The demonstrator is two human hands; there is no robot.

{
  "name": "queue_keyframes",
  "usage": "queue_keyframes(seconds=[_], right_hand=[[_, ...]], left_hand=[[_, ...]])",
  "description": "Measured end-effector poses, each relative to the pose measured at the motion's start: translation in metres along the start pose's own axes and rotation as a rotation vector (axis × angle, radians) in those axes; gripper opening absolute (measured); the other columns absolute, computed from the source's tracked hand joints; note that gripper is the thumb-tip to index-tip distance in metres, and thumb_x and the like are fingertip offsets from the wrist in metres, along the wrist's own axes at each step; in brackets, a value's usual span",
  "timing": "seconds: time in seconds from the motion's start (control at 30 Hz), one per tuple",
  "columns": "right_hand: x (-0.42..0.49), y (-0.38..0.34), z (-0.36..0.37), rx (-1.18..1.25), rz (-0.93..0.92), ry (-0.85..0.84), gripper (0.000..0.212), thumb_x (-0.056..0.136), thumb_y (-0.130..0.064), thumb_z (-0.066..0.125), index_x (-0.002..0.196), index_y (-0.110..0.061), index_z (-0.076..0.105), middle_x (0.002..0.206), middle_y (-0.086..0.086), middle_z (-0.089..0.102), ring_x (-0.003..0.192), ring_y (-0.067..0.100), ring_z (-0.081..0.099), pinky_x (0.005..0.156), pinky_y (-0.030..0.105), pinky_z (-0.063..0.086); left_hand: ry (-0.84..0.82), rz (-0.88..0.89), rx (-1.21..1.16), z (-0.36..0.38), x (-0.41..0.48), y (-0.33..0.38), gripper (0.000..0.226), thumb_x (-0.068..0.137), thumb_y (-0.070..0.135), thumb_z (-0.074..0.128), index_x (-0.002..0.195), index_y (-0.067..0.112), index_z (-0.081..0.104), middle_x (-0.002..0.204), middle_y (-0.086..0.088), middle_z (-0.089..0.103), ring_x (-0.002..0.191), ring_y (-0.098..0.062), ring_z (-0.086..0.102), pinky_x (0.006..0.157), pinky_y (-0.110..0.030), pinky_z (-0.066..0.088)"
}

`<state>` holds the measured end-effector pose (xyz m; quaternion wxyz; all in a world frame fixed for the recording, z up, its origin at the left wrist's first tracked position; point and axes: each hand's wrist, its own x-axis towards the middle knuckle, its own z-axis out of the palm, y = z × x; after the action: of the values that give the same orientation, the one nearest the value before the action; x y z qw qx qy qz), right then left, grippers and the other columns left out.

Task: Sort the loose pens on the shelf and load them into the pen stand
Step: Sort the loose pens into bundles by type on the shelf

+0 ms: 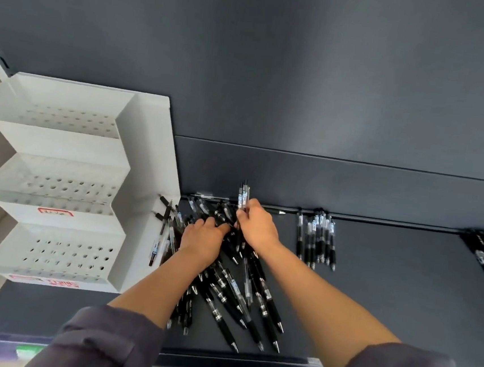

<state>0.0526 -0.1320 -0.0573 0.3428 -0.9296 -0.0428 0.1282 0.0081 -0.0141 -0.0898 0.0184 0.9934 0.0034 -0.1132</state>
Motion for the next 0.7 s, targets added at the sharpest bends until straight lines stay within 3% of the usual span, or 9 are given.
queue_keyframes(seconds=[0.37,0.7], right_hand=[[0.000,0.012,-0.002,0.040,0.007,0.006,0.018,0.098,-0.027,0.043,0.108,-0.013,0.047,0.090,0.004,0.071,0.091,0.025,0.063,0.079,0.038,0.050],[-0.001,0.010,0.000,0.029,0.001,0.004,0.019,0.098,-0.029,0.043,0.107,-0.013,0.047,0.094,0.008,0.068,0.089,0.027,0.063,0.078,0.041,0.052]], left_hand=[[0.190,0.038,0.081,0.012,-0.005,-0.003,0.037,0.088,0.015,0.050,0.120,0.033,0.050,0.105,0.005,0.065,0.101,-0.022,0.058,0.083,-0.035,0.035],[0.251,0.055,-0.070,0.016,-0.010,-0.007,0.026,0.096,0.028,0.043,0.121,0.026,0.045,0.113,0.005,0.064,0.105,-0.022,0.055,0.086,-0.035,0.034]])
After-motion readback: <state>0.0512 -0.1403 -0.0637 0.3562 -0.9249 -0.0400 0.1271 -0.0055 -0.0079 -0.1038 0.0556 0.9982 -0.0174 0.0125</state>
